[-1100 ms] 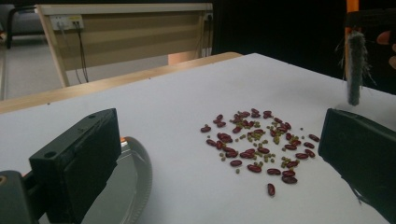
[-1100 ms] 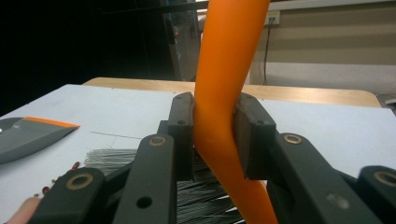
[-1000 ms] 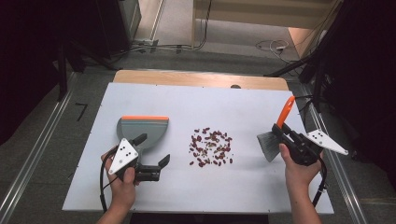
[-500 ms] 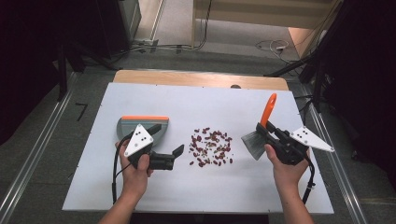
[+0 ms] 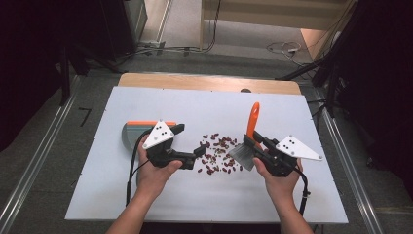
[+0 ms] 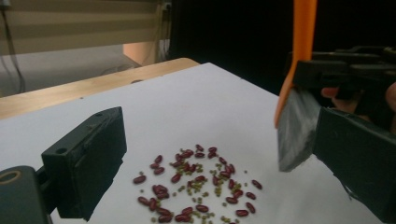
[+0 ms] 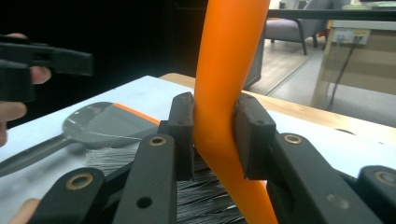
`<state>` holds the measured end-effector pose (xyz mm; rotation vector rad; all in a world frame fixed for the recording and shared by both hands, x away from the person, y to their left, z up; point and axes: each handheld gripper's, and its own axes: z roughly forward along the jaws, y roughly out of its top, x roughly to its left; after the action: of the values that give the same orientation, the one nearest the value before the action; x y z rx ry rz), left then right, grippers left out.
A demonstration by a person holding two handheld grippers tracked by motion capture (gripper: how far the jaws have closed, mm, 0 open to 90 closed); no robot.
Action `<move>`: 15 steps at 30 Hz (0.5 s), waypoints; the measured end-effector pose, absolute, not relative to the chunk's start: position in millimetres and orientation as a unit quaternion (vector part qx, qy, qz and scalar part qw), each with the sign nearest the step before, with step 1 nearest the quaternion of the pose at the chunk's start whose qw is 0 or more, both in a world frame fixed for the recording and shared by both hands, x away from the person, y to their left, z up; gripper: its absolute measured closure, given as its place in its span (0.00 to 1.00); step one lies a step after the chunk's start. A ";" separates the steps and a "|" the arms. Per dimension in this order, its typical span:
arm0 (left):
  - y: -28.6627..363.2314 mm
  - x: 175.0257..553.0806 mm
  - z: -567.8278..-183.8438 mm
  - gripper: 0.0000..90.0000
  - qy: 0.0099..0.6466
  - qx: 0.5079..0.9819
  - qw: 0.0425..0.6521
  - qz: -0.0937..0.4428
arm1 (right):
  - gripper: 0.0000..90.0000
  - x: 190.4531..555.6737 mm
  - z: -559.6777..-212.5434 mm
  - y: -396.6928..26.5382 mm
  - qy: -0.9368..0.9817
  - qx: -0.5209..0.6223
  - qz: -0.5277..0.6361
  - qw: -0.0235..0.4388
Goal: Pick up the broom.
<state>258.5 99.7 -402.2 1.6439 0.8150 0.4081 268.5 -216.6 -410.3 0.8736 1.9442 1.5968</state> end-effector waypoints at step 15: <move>79.3 250.3 -385.7 0.21 0.363 0.703 0.596 0.138 | 0.76 251.4 -413.4 -174.0 0.732 0.272 0.580 0.231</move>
<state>250.3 79.3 -385.7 1.6328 0.8424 0.3213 251.4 -174.0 -413.4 0.7490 2.0119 1.5960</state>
